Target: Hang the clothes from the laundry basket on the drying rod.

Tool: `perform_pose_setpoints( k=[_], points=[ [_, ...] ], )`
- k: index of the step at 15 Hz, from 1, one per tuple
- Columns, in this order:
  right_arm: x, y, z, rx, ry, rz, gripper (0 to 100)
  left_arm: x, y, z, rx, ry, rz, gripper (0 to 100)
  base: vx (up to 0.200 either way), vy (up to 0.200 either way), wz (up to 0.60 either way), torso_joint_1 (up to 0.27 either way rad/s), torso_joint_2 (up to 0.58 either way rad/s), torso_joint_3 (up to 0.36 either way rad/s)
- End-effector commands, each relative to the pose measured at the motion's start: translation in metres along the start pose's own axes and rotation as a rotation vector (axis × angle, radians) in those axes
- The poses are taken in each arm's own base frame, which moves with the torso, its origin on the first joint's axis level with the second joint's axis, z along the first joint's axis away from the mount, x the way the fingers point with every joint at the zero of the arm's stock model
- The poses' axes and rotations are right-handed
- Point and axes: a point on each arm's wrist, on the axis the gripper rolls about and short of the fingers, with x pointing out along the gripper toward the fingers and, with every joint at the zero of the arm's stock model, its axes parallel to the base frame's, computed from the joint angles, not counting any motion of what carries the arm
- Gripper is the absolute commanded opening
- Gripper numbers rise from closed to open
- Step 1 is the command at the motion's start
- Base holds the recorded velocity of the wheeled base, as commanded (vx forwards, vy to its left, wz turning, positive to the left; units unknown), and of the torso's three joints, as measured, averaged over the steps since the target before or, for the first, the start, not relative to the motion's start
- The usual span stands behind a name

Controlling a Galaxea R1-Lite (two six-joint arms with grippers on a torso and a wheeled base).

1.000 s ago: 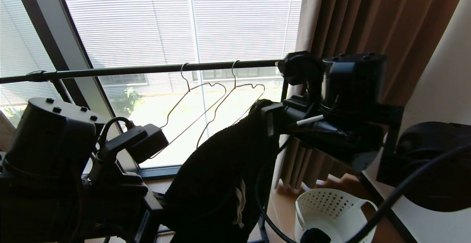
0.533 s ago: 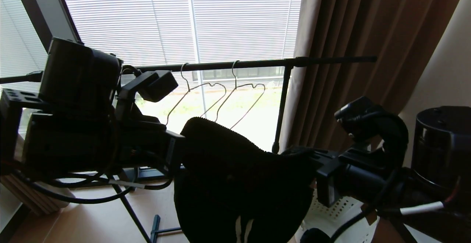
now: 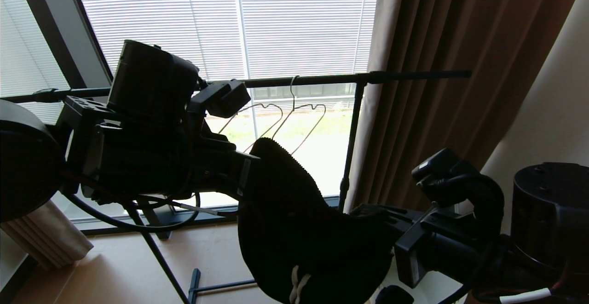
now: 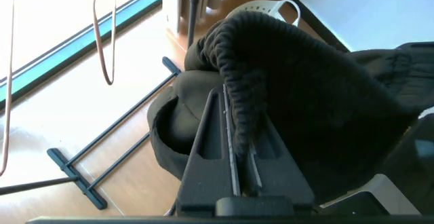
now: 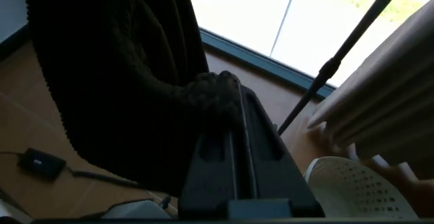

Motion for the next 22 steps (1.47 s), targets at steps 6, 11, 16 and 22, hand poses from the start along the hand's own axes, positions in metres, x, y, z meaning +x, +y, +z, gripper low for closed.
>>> perform_pose_setpoints(
  k=[6, 11, 16, 22],
  points=[
    [0.004, 0.004, -0.031, -0.043, 0.115, 0.016, 100, -0.011, -0.002, 0.012, 0.006, -0.058, -0.003, 0, 0.0, 0.0, 0.0, 0.0, 0.0, 0.0],
    [0.006, 0.02, -0.043, -0.086, 0.164, 0.099, 100, -0.014, -0.003, 0.018, 0.008, -0.08, 0.014, 0, 0.0, 0.0, 0.0, 0.0, 0.0, 0.0],
    [0.014, 0.036, -0.028, -0.165, 0.033, 0.155, 100, -0.013, -0.002, 0.011, 0.006, -0.058, 0.016, 0, 0.0, 0.0, 0.0, 0.0, 0.0, 0.0],
    [0.056, 0.032, -0.032, -0.159, 0.094, 0.138, 100, -0.013, -0.002, 0.011, 0.007, -0.06, 0.014, 0, 0.0, 0.0, 0.0, 0.0, 0.0, 0.0]
  ],
)
